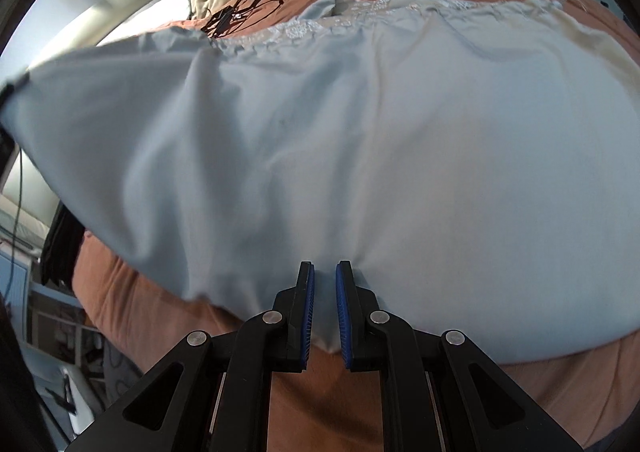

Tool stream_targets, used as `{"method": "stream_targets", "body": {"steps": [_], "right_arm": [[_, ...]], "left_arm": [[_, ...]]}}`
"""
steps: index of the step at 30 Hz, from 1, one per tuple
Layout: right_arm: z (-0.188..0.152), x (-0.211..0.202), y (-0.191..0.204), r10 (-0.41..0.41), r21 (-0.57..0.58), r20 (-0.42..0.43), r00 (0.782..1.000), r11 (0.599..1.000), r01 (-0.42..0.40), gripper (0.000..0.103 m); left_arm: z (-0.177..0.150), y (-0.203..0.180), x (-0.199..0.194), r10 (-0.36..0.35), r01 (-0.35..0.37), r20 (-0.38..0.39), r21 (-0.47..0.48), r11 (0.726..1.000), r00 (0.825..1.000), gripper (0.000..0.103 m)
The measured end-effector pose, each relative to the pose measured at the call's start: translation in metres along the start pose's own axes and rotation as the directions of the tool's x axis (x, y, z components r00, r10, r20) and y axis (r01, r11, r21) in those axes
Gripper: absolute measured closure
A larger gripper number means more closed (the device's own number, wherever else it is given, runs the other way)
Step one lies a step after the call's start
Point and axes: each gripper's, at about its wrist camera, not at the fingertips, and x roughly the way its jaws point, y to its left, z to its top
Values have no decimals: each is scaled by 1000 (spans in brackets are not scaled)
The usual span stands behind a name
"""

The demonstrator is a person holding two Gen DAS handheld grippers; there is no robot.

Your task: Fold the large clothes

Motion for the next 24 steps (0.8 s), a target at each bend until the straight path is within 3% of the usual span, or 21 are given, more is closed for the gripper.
{"method": "stream_targets", "body": {"steps": [4,16,24], "right_arm": [[1,-13,-9,31,26,4,1000,999,-31,91],[1,-111,-79,27,152,218,976,987,-61,91],[-18,-159,-150,-31,281,306,951,958,-59,91]], "left_arm": [[4,-41,16,-22,24,-22,72,997,1000,89],[1,-144,81,-67,93,-124,214,972,990,89],[-25,-199,165,-55,130,-264,278,952,963,89]]}}
